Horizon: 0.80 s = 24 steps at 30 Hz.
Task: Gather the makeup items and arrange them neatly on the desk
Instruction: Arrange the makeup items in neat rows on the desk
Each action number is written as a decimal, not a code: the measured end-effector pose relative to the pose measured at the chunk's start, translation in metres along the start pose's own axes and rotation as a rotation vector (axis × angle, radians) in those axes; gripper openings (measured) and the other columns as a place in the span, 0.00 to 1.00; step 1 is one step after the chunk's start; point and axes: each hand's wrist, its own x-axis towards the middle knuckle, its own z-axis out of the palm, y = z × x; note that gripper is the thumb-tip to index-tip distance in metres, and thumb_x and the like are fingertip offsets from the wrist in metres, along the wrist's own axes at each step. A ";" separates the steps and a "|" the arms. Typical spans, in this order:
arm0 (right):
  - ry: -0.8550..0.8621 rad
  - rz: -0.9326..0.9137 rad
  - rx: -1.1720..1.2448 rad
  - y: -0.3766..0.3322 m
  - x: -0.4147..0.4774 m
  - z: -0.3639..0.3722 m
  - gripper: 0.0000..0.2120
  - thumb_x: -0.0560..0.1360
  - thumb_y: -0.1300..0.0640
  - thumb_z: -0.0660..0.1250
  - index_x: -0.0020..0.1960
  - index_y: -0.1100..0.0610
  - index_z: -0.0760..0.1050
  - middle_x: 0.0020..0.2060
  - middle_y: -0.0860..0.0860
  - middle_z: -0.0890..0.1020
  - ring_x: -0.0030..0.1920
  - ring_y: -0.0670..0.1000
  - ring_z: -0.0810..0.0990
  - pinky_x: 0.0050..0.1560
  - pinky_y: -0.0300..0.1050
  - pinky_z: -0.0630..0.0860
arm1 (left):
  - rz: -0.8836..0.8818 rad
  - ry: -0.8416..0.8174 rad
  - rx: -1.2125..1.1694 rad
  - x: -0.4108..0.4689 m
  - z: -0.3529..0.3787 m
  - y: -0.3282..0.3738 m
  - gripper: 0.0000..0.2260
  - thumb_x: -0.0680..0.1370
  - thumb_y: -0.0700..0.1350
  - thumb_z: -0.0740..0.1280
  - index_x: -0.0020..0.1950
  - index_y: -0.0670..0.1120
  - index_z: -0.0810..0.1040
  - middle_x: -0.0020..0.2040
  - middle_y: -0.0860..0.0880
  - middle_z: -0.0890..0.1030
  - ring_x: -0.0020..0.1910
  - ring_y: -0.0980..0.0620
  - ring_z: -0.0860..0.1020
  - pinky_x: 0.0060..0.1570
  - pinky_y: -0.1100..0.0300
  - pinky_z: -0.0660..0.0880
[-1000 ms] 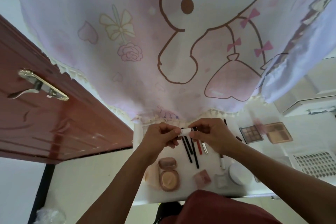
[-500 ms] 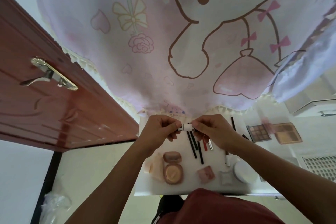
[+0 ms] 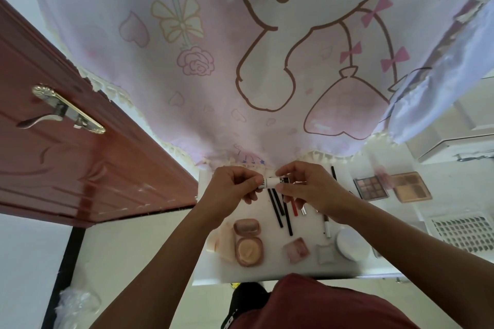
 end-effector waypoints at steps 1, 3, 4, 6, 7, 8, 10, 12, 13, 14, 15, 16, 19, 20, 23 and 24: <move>-0.015 0.022 0.028 -0.002 -0.002 0.001 0.08 0.76 0.54 0.70 0.54 0.56 0.78 0.38 0.54 0.85 0.35 0.55 0.82 0.33 0.47 0.75 | -0.002 -0.002 -0.005 0.000 0.001 0.000 0.03 0.76 0.36 0.69 0.45 0.40 0.83 0.33 0.46 0.82 0.32 0.49 0.77 0.33 0.60 0.74; -0.033 0.084 0.075 -0.002 -0.003 0.002 0.15 0.80 0.51 0.64 0.53 0.63 0.78 0.36 0.56 0.84 0.31 0.52 0.80 0.31 0.46 0.71 | -0.002 -0.008 -0.007 -0.001 0.004 0.001 0.03 0.76 0.36 0.69 0.45 0.40 0.83 0.35 0.44 0.83 0.32 0.48 0.77 0.33 0.60 0.74; -0.029 0.098 0.078 -0.002 -0.003 0.002 0.16 0.81 0.50 0.63 0.51 0.64 0.78 0.35 0.57 0.84 0.29 0.51 0.79 0.31 0.47 0.70 | -0.002 -0.012 -0.006 -0.001 0.006 0.001 0.03 0.76 0.36 0.69 0.45 0.40 0.83 0.36 0.43 0.83 0.33 0.48 0.77 0.33 0.60 0.74; -0.014 0.066 0.045 0.000 -0.004 0.000 0.13 0.80 0.53 0.64 0.49 0.63 0.80 0.35 0.56 0.84 0.30 0.52 0.78 0.31 0.48 0.71 | -0.002 -0.014 0.000 -0.002 0.007 0.000 0.03 0.76 0.37 0.69 0.46 0.39 0.83 0.37 0.42 0.83 0.33 0.48 0.78 0.33 0.60 0.74; -0.011 0.038 0.026 0.001 -0.005 -0.001 0.09 0.79 0.56 0.66 0.50 0.61 0.80 0.36 0.56 0.84 0.32 0.53 0.78 0.32 0.48 0.72 | -0.001 -0.012 0.005 -0.003 0.007 0.000 0.03 0.76 0.37 0.69 0.45 0.40 0.83 0.37 0.43 0.83 0.33 0.48 0.78 0.33 0.60 0.74; -0.012 0.020 0.009 0.001 -0.005 -0.003 0.05 0.78 0.57 0.68 0.50 0.59 0.80 0.36 0.56 0.84 0.33 0.54 0.78 0.33 0.48 0.73 | -0.002 -0.009 0.008 -0.003 0.007 -0.001 0.03 0.76 0.37 0.69 0.45 0.40 0.83 0.36 0.43 0.83 0.33 0.48 0.78 0.33 0.60 0.74; -0.011 0.023 0.009 0.001 -0.006 -0.004 0.05 0.76 0.57 0.70 0.51 0.57 0.80 0.37 0.56 0.84 0.34 0.55 0.79 0.33 0.48 0.73 | -0.004 -0.004 0.007 -0.005 0.007 -0.001 0.03 0.76 0.37 0.69 0.45 0.40 0.83 0.36 0.44 0.83 0.33 0.49 0.78 0.33 0.61 0.75; -0.012 0.071 0.046 0.000 -0.006 -0.004 0.09 0.78 0.53 0.68 0.51 0.60 0.80 0.38 0.58 0.84 0.33 0.53 0.79 0.31 0.47 0.72 | -0.005 -0.003 0.004 -0.006 0.008 -0.001 0.03 0.76 0.37 0.69 0.46 0.40 0.83 0.36 0.43 0.83 0.33 0.49 0.78 0.33 0.61 0.75; -0.013 0.097 0.060 0.001 -0.006 -0.003 0.12 0.79 0.52 0.66 0.50 0.62 0.80 0.37 0.59 0.84 0.31 0.52 0.79 0.30 0.47 0.71 | -0.004 -0.003 0.004 -0.006 0.009 -0.001 0.03 0.77 0.36 0.69 0.46 0.39 0.83 0.36 0.43 0.83 0.33 0.49 0.78 0.33 0.61 0.75; -0.014 0.107 0.063 0.001 -0.007 -0.003 0.14 0.80 0.51 0.65 0.49 0.63 0.80 0.36 0.59 0.83 0.30 0.51 0.78 0.30 0.46 0.70 | -0.004 -0.003 0.007 -0.006 0.009 0.000 0.03 0.77 0.36 0.69 0.46 0.39 0.83 0.36 0.44 0.83 0.32 0.50 0.78 0.34 0.61 0.75; -0.013 0.095 0.056 0.001 -0.007 -0.003 0.14 0.80 0.53 0.65 0.48 0.64 0.80 0.36 0.58 0.83 0.30 0.51 0.77 0.29 0.46 0.70 | -0.002 -0.003 0.010 -0.006 0.010 0.000 0.03 0.77 0.37 0.69 0.46 0.39 0.83 0.36 0.44 0.83 0.32 0.50 0.78 0.34 0.61 0.75; -0.011 0.068 0.050 0.001 -0.008 -0.003 0.11 0.80 0.55 0.65 0.49 0.63 0.80 0.36 0.57 0.83 0.30 0.51 0.78 0.29 0.46 0.70 | 0.000 -0.002 0.012 -0.006 0.010 0.000 0.03 0.77 0.37 0.69 0.46 0.38 0.83 0.36 0.44 0.83 0.32 0.50 0.77 0.33 0.61 0.75; -0.005 0.013 0.043 -0.002 -0.009 -0.006 0.05 0.77 0.61 0.69 0.51 0.60 0.78 0.35 0.56 0.82 0.34 0.52 0.80 0.29 0.45 0.71 | 0.002 0.005 0.011 -0.006 0.009 0.000 0.04 0.77 0.37 0.69 0.47 0.37 0.83 0.35 0.44 0.82 0.32 0.50 0.77 0.33 0.61 0.74; -0.008 0.024 0.044 -0.003 -0.010 -0.006 0.05 0.77 0.59 0.69 0.52 0.60 0.78 0.36 0.56 0.82 0.34 0.53 0.80 0.29 0.44 0.71 | 0.003 0.006 0.010 -0.006 0.009 0.000 0.04 0.77 0.37 0.69 0.47 0.36 0.82 0.35 0.44 0.82 0.32 0.50 0.77 0.33 0.62 0.74; -0.020 0.107 0.074 -0.004 -0.011 -0.005 0.12 0.80 0.50 0.64 0.47 0.59 0.78 0.36 0.58 0.83 0.31 0.53 0.79 0.27 0.43 0.68 | 0.003 0.009 0.004 -0.006 0.011 0.001 0.04 0.77 0.37 0.69 0.48 0.37 0.83 0.36 0.43 0.82 0.32 0.50 0.77 0.33 0.61 0.74; -0.022 0.119 0.066 -0.004 -0.011 -0.005 0.13 0.81 0.50 0.63 0.45 0.58 0.78 0.35 0.59 0.83 0.30 0.53 0.78 0.26 0.43 0.68 | 0.003 0.010 0.005 -0.006 0.012 0.001 0.04 0.77 0.37 0.69 0.48 0.37 0.83 0.36 0.43 0.83 0.32 0.49 0.78 0.33 0.61 0.75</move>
